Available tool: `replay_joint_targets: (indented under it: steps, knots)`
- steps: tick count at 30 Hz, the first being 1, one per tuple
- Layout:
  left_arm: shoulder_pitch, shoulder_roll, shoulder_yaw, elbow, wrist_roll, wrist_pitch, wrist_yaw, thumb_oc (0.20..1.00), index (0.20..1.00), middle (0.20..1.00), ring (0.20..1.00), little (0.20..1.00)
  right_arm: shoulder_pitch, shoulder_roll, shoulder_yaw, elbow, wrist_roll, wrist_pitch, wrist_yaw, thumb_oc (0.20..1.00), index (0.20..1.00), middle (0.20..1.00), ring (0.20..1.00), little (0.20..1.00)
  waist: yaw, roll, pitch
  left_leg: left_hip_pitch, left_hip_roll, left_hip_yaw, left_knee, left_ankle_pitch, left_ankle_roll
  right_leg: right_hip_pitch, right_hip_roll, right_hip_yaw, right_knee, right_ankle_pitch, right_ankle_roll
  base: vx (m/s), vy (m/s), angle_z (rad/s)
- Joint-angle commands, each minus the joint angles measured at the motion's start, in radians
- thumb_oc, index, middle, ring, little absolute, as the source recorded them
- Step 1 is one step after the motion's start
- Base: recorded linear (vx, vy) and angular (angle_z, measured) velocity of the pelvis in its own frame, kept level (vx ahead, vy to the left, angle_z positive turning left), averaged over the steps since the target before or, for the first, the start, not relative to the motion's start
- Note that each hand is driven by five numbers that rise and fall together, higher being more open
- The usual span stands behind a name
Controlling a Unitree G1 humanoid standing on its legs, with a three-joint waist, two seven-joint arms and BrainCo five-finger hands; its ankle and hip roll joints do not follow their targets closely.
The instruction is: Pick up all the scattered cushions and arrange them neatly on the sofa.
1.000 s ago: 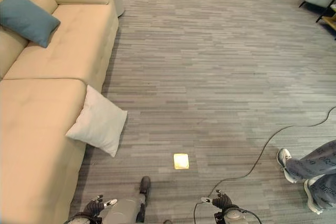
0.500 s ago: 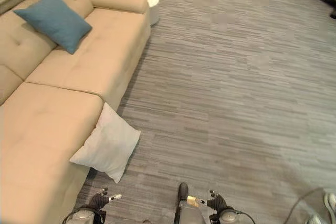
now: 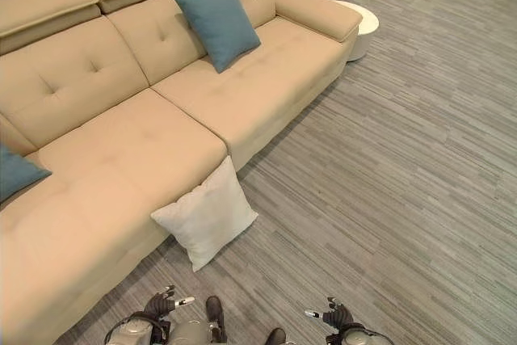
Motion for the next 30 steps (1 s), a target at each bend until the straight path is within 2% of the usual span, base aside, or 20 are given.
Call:
replay_joint_targets:
  steps: [1,2,3,4,5,6,9,10,12,14,15,17,18,20,22,26,28,30]
  knots:
    - [-0.019,-0.013,-0.003,0.034,0.034,0.002,-0.020,1.000,1.000,1.000,1.000,1.000,-0.023,-0.031,-0.001,-0.007,0.006,-0.021,0.005,1.000,1.000,1.000,1.000,1.000,0.028,-0.007,-0.003,0.009,-0.035,-0.122,0.044,-0.019,0.005,-0.013,-0.052,0.014,0.173,0.035,0.138,0.27,0.256,0.01]
    - [-0.022,-0.007,-0.002,0.036,0.034,0.003,-0.020,1.000,1.000,1.000,1.000,1.000,-0.030,-0.029,0.001,-0.015,0.006,-0.022,0.007,1.000,1.000,1.000,1.000,1.000,0.027,-0.002,0.010,0.029,-0.042,-0.132,0.034,-0.021,0.018,-0.048,-0.083,0.024,0.281,0.057,0.157,0.24,0.267,0.37]
    - [-0.030,-0.003,-0.011,0.034,0.037,0.003,-0.019,1.000,1.000,1.000,1.000,1.000,-0.035,-0.027,0.007,-0.027,0.005,-0.023,0.007,1.000,1.000,1.000,1.000,1.000,0.014,0.007,0.023,0.036,-0.046,-0.159,0.018,-0.001,0.034,-0.102,-0.089,0.058,0.355,0.093,0.148,0.14,0.136,0.37]
    - [-0.033,-0.001,-0.019,0.033,0.043,0.002,-0.017,1.000,1.000,1.000,1.000,1.000,-0.041,-0.029,0.015,-0.036,0.006,-0.024,0.009,1.000,1.000,1.000,1.000,1.000,-0.001,0.013,0.026,0.047,-0.047,-0.183,0.002,0.004,0.033,-0.138,-0.064,0.111,0.361,0.099,0.141,0.14,0.055,0.69]
    - [-0.037,-0.001,-0.024,0.032,0.044,-0.001,-0.016,1.000,1.000,1.000,1.000,1.000,-0.041,-0.032,0.017,-0.040,0.008,-0.025,0.010,1.000,1.000,1.000,1.000,1.000,-0.012,0.015,0.031,0.061,-0.050,-0.204,-0.009,0.007,0.028,-0.155,-0.045,0.153,0.334,0.090,0.134,0.10,-0.005,1.16]
    - [-0.037,-0.002,-0.024,0.032,0.044,-0.001,-0.016,1.000,1.000,1.000,1.000,1.000,-0.041,-0.032,0.017,-0.039,0.008,-0.025,0.010,1.000,1.000,1.000,1.000,1.000,-0.012,0.016,0.029,0.058,-0.049,-0.204,-0.009,0.007,0.028,-0.156,-0.044,0.152,0.331,0.092,0.133,0.17,-0.048,1.46]
    - [-0.039,0.003,-0.034,0.025,0.040,-0.008,-0.013,1.000,1.000,1.000,1.000,1.000,-0.042,-0.036,0.019,-0.069,0.015,-0.031,0.007,1.000,1.000,1.000,1.000,1.000,-0.015,0.017,0.025,0.075,-0.049,-0.239,-0.021,0.003,0.012,-0.167,-0.043,0.152,0.210,0.093,0.123,0.16,-0.074,0.99]
    - [-0.040,0.005,-0.033,0.027,0.042,-0.011,-0.011,1.000,1.000,1.000,1.000,1.000,-0.047,-0.036,0.020,-0.072,0.017,-0.031,0.007,1.000,1.000,1.000,1.000,1.000,-0.022,0.012,0.025,0.087,-0.054,-0.274,-0.011,-0.014,0.009,-0.180,-0.041,0.198,0.129,0.121,0.131,0.26,-0.136,0.66]
    - [-0.039,0.011,-0.031,0.031,0.036,-0.015,-0.008,1.000,1.000,1.000,1.000,1.000,-0.050,-0.038,0.025,-0.082,0.014,-0.033,0.005,1.000,1.000,1.000,1.000,1.000,-0.036,0.008,0.025,0.097,-0.056,-0.313,0.013,-0.036,0.009,-0.202,-0.035,0.304,0.088,0.149,0.142,0.23,-0.129,0.66]
    - [-0.037,0.012,-0.031,0.030,0.033,-0.018,-0.008,1.000,1.000,1.000,1.000,1.000,-0.048,-0.038,0.023,-0.085,0.013,-0.032,0.006,1.000,1.000,1.000,1.000,1.000,-0.038,0.007,0.024,0.100,-0.055,-0.326,0.017,-0.040,0.007,-0.206,-0.039,0.318,0.088,0.158,0.147,0.11,-0.080,0.64]
    - [-0.038,0.014,-0.031,0.028,0.029,-0.019,-0.008,1.000,1.000,1.000,1.000,1.000,-0.046,-0.040,0.025,-0.087,0.010,-0.031,0.007,1.000,1.000,1.000,1.000,1.000,-0.042,0.007,0.022,0.101,-0.054,-0.351,0.024,-0.045,0.007,-0.203,-0.041,0.348,0.083,0.164,0.149,0.13,-0.132,0.77]
    - [-0.030,0.014,-0.031,0.037,0.033,-0.021,-0.008,1.000,1.000,1.000,1.000,1.000,-0.036,-0.039,0.024,-0.090,0.006,-0.030,0.012,1.000,1.000,1.000,1.000,1.000,-0.045,-0.001,0.015,0.106,-0.056,-0.370,0.034,-0.053,0.001,-0.184,-0.038,0.347,0.071,0.157,0.147,0.15,-0.169,0.53]
    - [-0.021,0.015,-0.020,0.031,0.023,-0.023,-0.003,1.000,1.000,1.000,1.000,1.000,-0.028,-0.037,0.034,-0.086,-0.007,-0.032,0.013,1.000,1.000,1.000,1.000,1.000,-0.030,-0.009,0.001,0.106,-0.048,-0.379,0.038,-0.054,-0.010,-0.155,-0.035,0.313,0.052,0.152,0.144,0.11,-0.217,0.27]
    - [-0.023,0.018,-0.021,0.031,0.018,-0.022,-0.002,1.000,1.000,1.000,1.000,1.000,-0.025,-0.040,0.040,-0.090,-0.006,-0.033,0.012,1.000,1.000,1.000,1.000,1.000,-0.031,-0.011,0.000,0.099,-0.041,-0.395,0.044,-0.049,-0.017,-0.148,-0.025,0.314,0.054,0.145,0.136,0.09,-0.220,0.39]
    - [-0.022,0.022,-0.019,0.022,0.009,-0.021,-0.005,1.000,1.000,1.000,1.000,1.000,-0.011,-0.047,0.039,-0.091,-0.003,-0.035,0.012,1.000,1.000,1.000,1.000,1.000,-0.026,-0.021,-0.005,0.078,-0.021,-0.426,0.071,-0.049,-0.043,-0.117,-0.014,0.261,0.040,0.121,0.122,0.06,-0.255,0.38]
    - [-0.025,0.023,-0.023,0.005,-0.014,-0.023,-0.009,1.000,1.000,1.000,1.000,1.000,0.003,-0.059,0.045,-0.103,0.002,-0.039,0.013,1.000,1.000,1.000,1.000,1.000,-0.028,-0.036,0.012,0.018,-0.010,-0.430,0.157,-0.046,-0.066,-0.088,0.000,0.223,0.017,0.103,0.100,-0.01,-0.152,0.75]
    - [-0.027,0.020,-0.030,-0.001,-0.015,-0.021,-0.013,1.000,1.000,1.000,1.000,1.000,0.006,-0.067,0.040,-0.103,0.005,-0.039,0.009,1.000,1.000,1.000,1.000,1.000,-0.038,-0.042,0.023,-0.019,-0.002,-0.370,0.206,-0.042,-0.074,-0.064,0.002,0.185,-0.013,0.103,0.095,-0.05,-0.117,0.54]
    - [-0.036,0.011,-0.041,-0.005,-0.010,-0.018,-0.012,1.000,1.000,1.000,1.000,1.000,0.000,-0.075,0.037,-0.110,0.009,-0.039,0.002,1.000,1.000,1.000,1.000,1.000,-0.053,-0.045,0.035,-0.038,0.033,-0.222,0.220,-0.037,-0.061,-0.042,0.003,0.147,-0.035,0.103,0.092,-0.05,-0.086,0.90]
